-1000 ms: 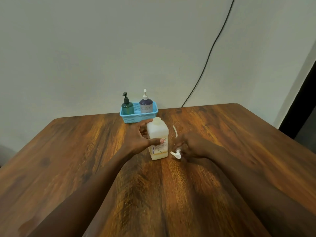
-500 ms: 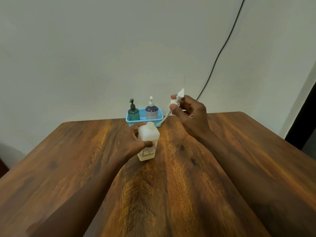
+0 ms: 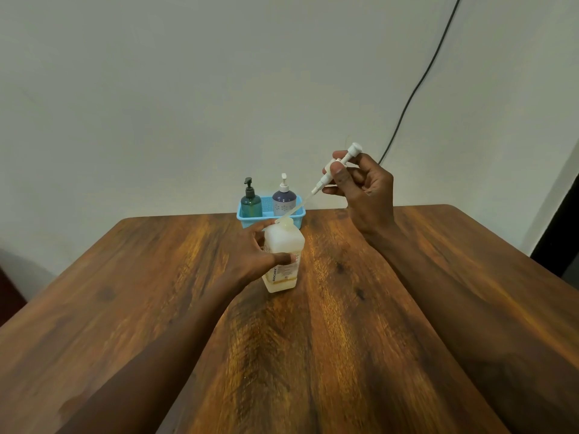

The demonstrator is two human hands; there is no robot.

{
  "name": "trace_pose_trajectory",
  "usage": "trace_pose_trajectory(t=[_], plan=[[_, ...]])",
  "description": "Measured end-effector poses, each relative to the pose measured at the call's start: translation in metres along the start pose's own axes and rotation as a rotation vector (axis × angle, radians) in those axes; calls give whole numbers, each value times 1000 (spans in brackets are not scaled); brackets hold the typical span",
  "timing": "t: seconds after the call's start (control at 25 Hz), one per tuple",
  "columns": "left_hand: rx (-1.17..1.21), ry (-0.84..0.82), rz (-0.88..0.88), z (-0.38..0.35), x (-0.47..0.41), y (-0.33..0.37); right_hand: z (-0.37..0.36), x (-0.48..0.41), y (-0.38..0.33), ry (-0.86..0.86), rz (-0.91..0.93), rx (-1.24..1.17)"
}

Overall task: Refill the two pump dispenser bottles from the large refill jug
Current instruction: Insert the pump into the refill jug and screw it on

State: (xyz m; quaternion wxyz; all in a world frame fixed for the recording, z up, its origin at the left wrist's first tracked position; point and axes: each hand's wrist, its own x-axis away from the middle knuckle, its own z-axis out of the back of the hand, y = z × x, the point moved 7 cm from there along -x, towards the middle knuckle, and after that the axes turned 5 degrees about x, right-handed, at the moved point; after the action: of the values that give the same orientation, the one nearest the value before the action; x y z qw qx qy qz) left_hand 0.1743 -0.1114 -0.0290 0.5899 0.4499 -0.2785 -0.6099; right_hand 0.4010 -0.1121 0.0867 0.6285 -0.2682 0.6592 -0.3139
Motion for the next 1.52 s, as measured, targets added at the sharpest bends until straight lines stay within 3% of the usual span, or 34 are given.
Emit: trace_pose_trajectory(t=[0.48,1.04,1.32,1.4,1.52], plan=[[50,-6,9,5,4,-3,6,-5,0,30,-21,-12],[137,23,-246,6,15,57,-30,0,15,-349,-104,192],[111,15,-264,6,16,67,-33,6,20,-515,-218,92],[88,27,-286,4,19,70,-30,6,21,-493,-232,149],[42,75,-318,2,22,75,-20,-1,21,-326,-255,359]])
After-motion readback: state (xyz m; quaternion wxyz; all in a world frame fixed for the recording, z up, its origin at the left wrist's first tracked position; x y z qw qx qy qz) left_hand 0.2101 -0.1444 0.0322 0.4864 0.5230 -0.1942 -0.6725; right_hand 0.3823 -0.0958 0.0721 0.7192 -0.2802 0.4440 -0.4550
